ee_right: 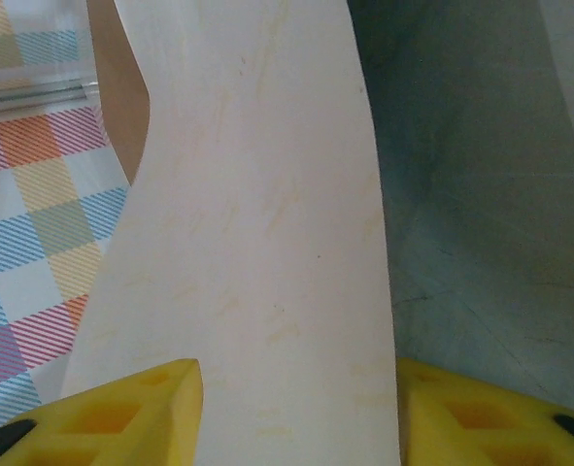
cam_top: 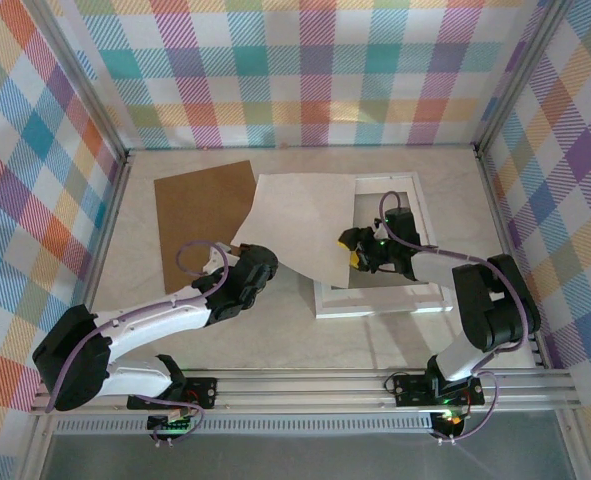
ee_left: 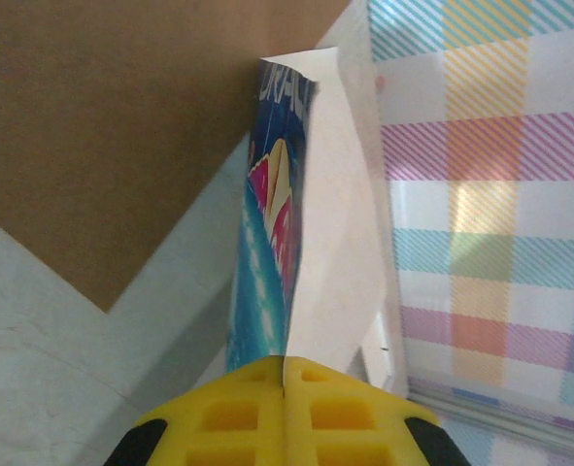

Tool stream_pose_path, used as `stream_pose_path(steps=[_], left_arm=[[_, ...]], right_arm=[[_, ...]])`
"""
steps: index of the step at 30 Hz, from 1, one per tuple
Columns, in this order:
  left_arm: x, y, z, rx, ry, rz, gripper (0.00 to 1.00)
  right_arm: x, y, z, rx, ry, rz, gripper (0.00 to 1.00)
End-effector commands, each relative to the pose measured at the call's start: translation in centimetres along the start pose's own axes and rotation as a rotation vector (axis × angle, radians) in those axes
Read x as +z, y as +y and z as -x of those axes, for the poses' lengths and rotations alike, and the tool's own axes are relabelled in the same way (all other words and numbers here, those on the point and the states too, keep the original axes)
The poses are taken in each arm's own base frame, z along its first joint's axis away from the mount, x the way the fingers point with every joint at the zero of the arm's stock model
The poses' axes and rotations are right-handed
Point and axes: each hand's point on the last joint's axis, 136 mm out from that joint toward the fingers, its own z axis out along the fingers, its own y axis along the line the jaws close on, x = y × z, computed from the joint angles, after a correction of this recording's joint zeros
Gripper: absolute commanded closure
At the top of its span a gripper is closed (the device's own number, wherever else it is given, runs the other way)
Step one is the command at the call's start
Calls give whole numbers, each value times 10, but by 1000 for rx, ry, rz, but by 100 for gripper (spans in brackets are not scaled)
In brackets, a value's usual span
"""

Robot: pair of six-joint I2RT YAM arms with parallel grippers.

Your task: Put the photo into the frame

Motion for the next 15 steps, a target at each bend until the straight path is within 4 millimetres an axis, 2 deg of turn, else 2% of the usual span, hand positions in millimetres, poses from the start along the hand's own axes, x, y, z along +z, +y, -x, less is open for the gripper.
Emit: stream_pose_path(steps=[1, 5, 8, 15], left_arm=[[-5, -4, 4, 43, 1, 28, 100], [-3, -1, 3, 45, 10, 35, 93], [-1, 1, -4, 66, 39, 46, 88], [7, 10, -15, 101, 100, 92, 84]], right_arm=[[-8, 38, 14, -73, -67, 78, 55], [-6, 47, 19, -120, -64, 77, 71], [-2, 42, 20, -116, -56, 57, 73], [5, 47, 24, -156, -39, 54, 93]])
